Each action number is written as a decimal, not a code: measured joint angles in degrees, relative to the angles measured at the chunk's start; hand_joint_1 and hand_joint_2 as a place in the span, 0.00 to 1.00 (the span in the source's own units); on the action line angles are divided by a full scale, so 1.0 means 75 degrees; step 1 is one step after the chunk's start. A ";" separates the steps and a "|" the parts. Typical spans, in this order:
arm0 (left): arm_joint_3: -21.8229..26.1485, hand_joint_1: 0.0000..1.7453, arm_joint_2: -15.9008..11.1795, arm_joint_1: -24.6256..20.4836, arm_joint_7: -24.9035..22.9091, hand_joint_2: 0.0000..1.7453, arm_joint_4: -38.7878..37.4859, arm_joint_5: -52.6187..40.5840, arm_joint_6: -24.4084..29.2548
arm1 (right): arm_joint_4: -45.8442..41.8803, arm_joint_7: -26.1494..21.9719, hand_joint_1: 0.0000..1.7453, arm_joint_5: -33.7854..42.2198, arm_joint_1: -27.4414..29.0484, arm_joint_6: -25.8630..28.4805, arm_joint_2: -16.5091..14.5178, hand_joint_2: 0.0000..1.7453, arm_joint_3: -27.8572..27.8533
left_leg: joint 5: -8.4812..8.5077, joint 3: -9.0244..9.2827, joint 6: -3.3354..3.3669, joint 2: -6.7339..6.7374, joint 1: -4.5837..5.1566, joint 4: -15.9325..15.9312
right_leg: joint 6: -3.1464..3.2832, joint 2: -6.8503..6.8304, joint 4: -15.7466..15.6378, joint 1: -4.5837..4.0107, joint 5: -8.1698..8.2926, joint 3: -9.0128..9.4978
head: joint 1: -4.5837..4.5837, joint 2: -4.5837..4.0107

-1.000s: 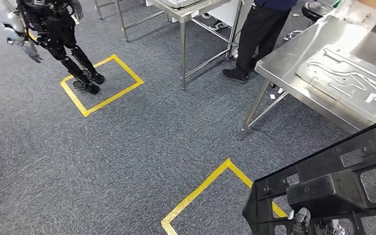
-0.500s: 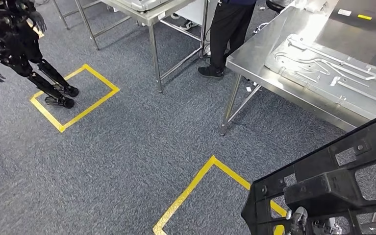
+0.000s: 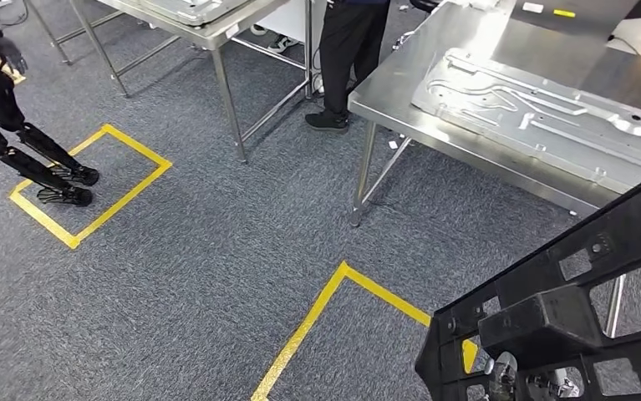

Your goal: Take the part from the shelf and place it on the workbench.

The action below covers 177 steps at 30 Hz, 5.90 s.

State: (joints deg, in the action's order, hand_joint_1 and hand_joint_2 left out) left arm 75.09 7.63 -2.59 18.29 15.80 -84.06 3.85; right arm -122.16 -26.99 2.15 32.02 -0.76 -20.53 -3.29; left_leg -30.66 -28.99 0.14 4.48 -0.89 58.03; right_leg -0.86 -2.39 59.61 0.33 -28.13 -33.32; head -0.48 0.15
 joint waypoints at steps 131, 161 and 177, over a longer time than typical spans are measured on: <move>-0.0515 0.00 -0.0536 -0.0063 -0.0466 0.00 -0.0259 -0.0741 -0.0512 | 0.2878 0.4499 1.00 -1.0543 -0.4992 0.3569 0.2466 1.00 0.2118 | -0.0568 -0.0656 -0.0040 -0.0626 0.0029 0.1626 | 0.0355 0.0339 -0.0064 0.0042 0.0210 -0.0133 | 0.0004 0.0000; -0.1281 0.00 -0.0632 -0.0374 -0.0239 0.00 -0.0351 -0.0741 -0.0687 | 0.5641 0.5203 1.00 -1.1250 -0.8747 0.1297 0.2678 1.00 0.4060 | -0.0262 -0.0629 -0.0105 -0.0646 0.0031 0.1258 | 0.0409 0.0344 -0.0134 -0.0002 0.0347 -0.0170 | -0.0001 0.0000; -0.1345 0.00 -0.0653 -0.0343 -0.0265 0.00 -0.0353 -0.0685 -0.0705 | 0.6013 0.5383 1.00 -1.1218 -0.9022 0.1078 0.2779 1.00 0.4340 | 0.0705 -0.0575 0.0336 -0.0645 0.0045 -0.0060 | -0.0013 0.0357 0.1409 -0.0005 -0.0737 -0.0432 | -0.0007 0.0000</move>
State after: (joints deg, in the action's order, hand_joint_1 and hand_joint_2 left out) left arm 65.00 2.73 -5.16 16.30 13.16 -89.19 -1.44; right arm -77.06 13.38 -81.99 -35.65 7.32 0.31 29.26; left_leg -25.37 -33.30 2.66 -0.35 -0.55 57.58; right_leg -0.97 0.29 70.18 0.29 -33.66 -36.56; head -0.52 0.15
